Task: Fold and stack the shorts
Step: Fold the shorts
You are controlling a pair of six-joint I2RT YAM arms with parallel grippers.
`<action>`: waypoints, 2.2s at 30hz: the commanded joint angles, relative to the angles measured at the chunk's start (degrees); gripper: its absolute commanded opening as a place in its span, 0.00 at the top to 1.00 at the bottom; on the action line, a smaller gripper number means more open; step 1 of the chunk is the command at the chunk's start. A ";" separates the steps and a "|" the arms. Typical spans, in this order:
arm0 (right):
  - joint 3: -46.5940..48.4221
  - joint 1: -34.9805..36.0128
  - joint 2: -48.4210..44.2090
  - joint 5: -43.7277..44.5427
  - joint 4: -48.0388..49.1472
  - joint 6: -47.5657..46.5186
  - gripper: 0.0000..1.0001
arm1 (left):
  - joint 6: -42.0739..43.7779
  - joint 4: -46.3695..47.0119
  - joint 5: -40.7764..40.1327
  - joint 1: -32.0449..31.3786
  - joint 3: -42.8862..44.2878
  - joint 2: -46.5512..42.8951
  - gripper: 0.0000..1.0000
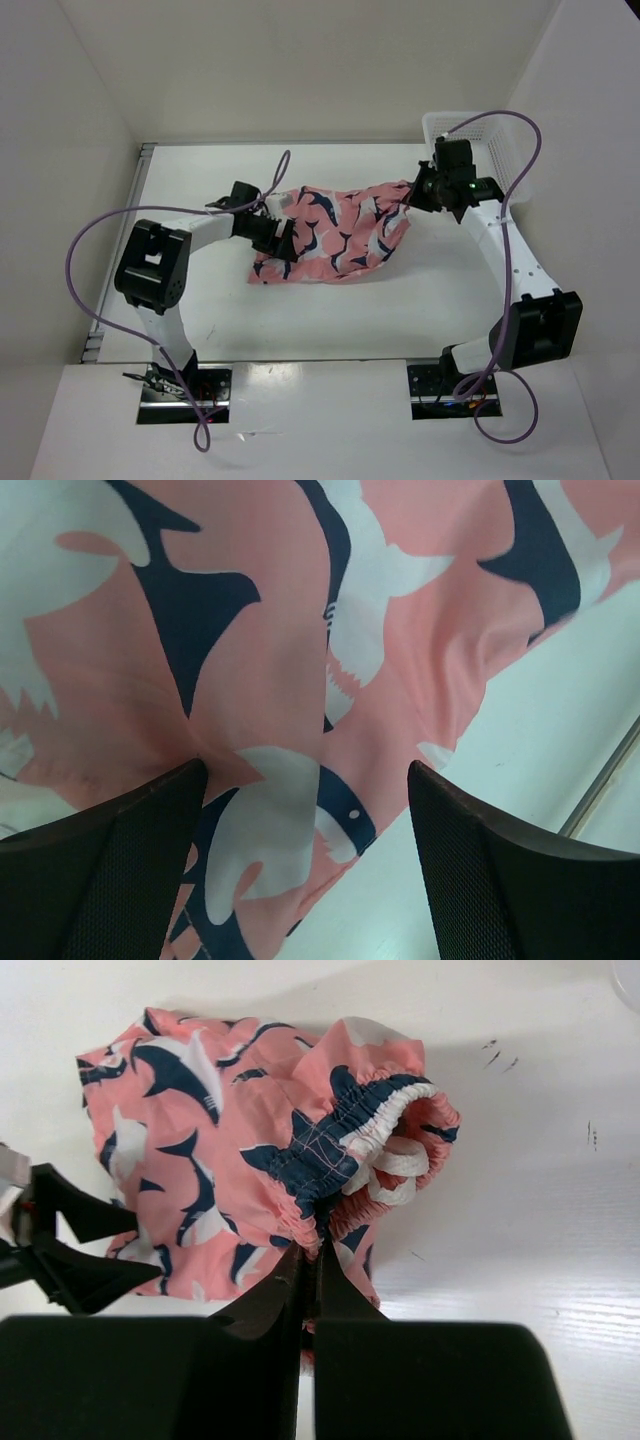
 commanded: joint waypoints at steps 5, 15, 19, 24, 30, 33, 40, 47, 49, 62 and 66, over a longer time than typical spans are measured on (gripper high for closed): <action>8.84 4.05 -0.32 -1.79 0.58 -0.34 1.00 | 1.48 4.25 -0.20 -4.13 2.24 2.55 0.12; 18.08 16.97 8.30 -0.56 -0.04 2.56 1.00 | 1.48 -8.57 10.78 2.62 10.42 -5.35 0.10; 18.08 18.29 8.83 -0.03 0.58 3.09 1.00 | 1.48 -7.09 16.15 7.97 4.45 -9.30 0.10; 20.62 20.23 10.84 0.66 0.58 2.48 1.00 | 1.48 -8.23 7.38 12.39 0.22 -10.55 0.15; 23.60 22.16 12.95 0.67 -0.13 1.95 1.00 | 1.48 -5.51 -3.79 13.62 -3.29 -10.55 0.24; 25.45 23.92 15.06 0.67 -0.13 1.95 1.00 | 1.48 -4.19 -6.43 13.00 -3.82 -8.53 0.27; 29.50 29.45 20.95 0.05 0.92 3.09 1.00 | 1.48 -0.76 -6.96 13.00 -6.19 -4.75 0.29; 32.57 33.32 27.27 -0.47 1.54 3.62 1.00 | 1.48 -0.23 -7.58 13.00 -6.72 -3.08 0.31; 33.10 34.11 28.68 -1.00 2.06 4.23 1.00 | 1.48 -0.23 -7.05 13.00 -6.72 -3.07 0.32; 42.23 36.76 42.13 -3.02 2.95 7.93 0.49 | 1.48 -1.62 -5.47 13.53 -6.72 -3.16 0.32; 44.18 36.76 42.75 -3.02 3.47 7.93 0.14 | 1.48 -5.93 -5.47 17.13 -5.32 -8.07 0.29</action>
